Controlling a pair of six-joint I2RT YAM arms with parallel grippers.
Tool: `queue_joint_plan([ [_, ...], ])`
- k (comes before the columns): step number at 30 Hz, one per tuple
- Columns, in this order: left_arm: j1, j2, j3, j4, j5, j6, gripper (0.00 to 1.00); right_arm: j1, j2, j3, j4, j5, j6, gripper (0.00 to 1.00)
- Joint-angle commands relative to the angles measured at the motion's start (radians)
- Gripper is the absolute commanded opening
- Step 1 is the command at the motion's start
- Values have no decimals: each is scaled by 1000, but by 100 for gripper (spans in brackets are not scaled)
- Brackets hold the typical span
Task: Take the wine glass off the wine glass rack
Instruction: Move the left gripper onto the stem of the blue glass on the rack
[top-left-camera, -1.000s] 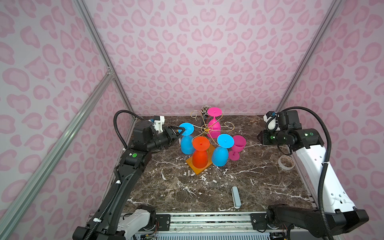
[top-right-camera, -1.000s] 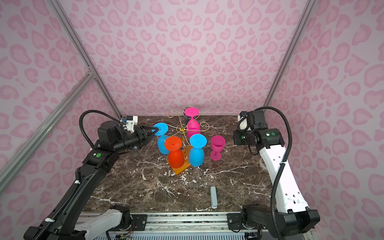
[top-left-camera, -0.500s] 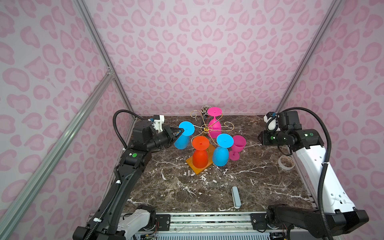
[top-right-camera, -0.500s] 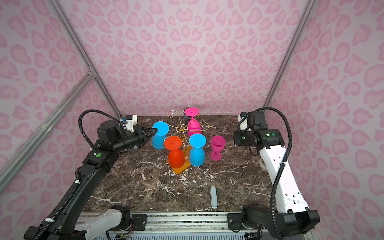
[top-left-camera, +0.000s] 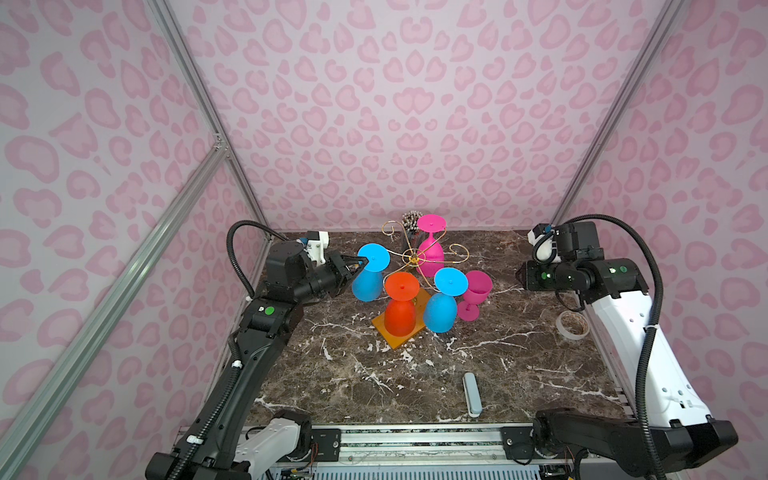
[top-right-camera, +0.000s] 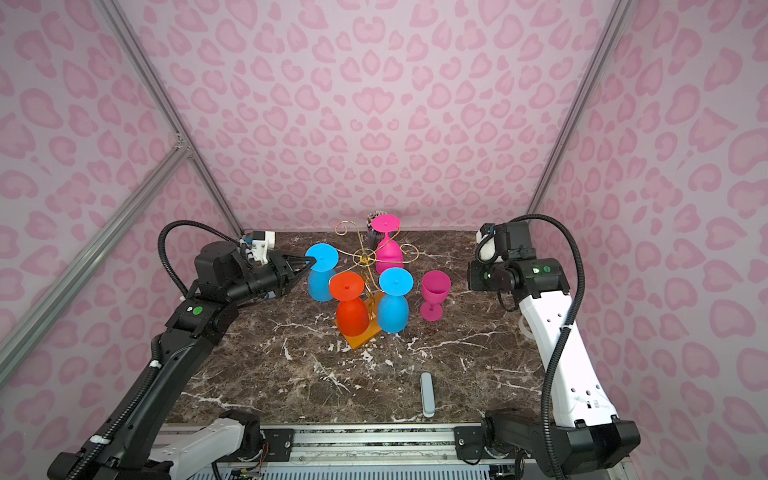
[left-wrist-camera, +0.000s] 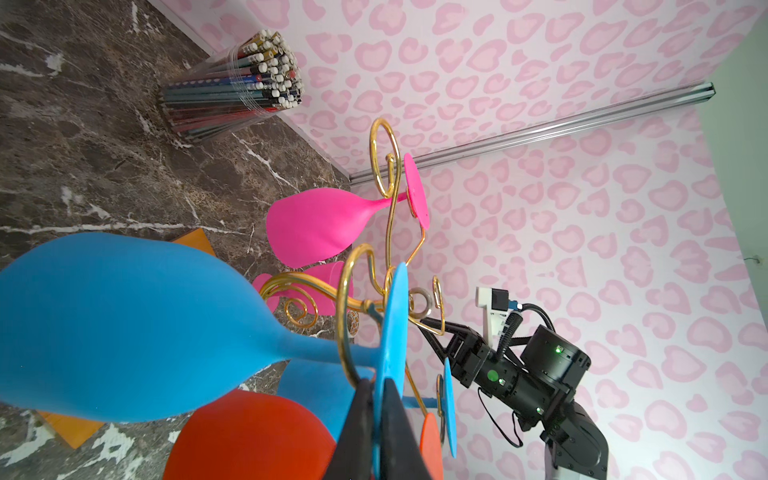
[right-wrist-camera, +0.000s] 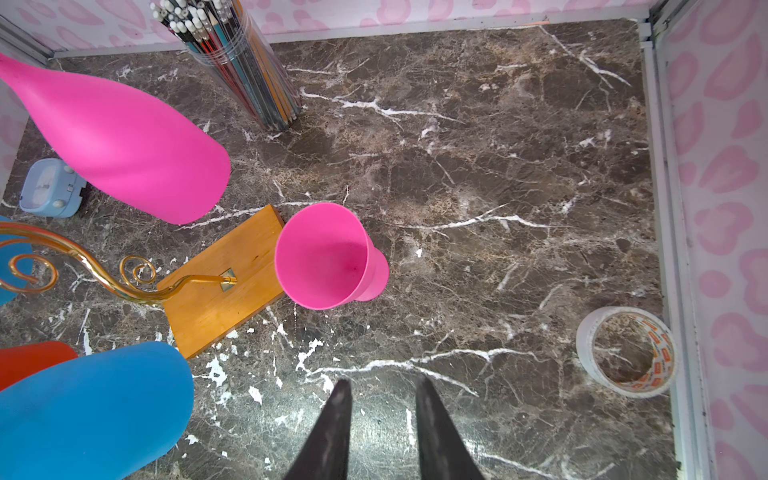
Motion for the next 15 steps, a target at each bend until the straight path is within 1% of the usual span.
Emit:
queue_joint_plan([
  [1,0,-7,1,41,5,-16,11,-1,-1,-3,7,4,6,29],
  [7,2,-16,10,39,-1,-23,11,-1,-1,-3,10,4,6,28],
  [14,3,-22,16,36,-6,-27,9,-1,-5,-8,12,1,8,28],
  [15,2,-23,17,36,-6,-27,8,-1,-3,-8,12,1,9,28],
])
